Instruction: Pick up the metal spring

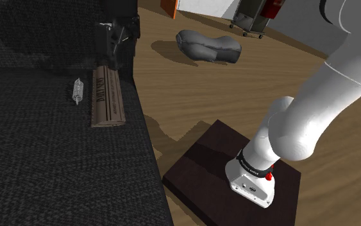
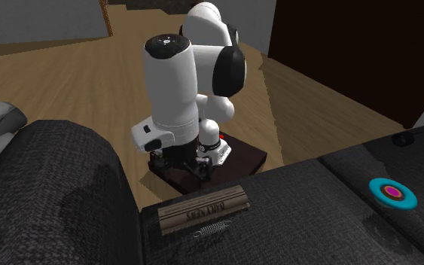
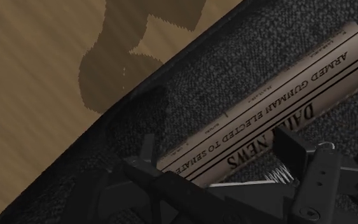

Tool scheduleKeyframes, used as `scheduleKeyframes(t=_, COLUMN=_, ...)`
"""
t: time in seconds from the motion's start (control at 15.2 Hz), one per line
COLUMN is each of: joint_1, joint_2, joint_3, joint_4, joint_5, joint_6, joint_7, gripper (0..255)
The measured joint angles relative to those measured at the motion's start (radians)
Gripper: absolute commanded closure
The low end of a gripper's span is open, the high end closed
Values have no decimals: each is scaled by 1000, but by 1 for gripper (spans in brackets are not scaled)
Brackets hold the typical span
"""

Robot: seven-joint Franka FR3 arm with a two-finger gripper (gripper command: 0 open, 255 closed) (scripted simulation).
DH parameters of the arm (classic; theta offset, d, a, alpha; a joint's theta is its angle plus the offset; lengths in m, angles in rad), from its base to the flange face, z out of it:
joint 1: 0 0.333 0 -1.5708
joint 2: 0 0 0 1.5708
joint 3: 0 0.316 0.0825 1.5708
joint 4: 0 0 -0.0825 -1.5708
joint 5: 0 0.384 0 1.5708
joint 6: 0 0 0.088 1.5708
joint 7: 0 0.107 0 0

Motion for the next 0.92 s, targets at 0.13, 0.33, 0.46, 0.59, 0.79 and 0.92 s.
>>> scheduleKeyframes(t=0.13, joint_1=21, joint_2=66, joint_3=25, joint_4=55, joint_5=-19, joint_6=11, joint_7=13, gripper=0)
scheduleKeyframes(t=0.33, joint_1=52, joint_2=149, joint_3=56, joint_4=141, joint_5=-47, joint_6=7, joint_7=21, gripper=0)
scheduleKeyframes(t=0.46, joint_1=79, joint_2=222, joint_3=77, joint_4=227, joint_5=-75, joint_6=-9, joint_7=31, gripper=0)
scheduleKeyframes(t=0.59, joint_1=97, joint_2=269, joint_3=87, joint_4=270, joint_5=-94, joint_6=-7, joint_7=34, gripper=0)
scheduleKeyframes(t=0.79, joint_1=103, joint_2=280, joint_3=91, joint_4=246, joint_5=-99, joint_6=27, joint_7=38, gripper=0)
scheduleKeyframes(t=0.92, joint_1=102, joint_2=280, joint_3=90, joint_4=215, joint_5=-100, joint_6=58, joint_7=39, gripper=0)
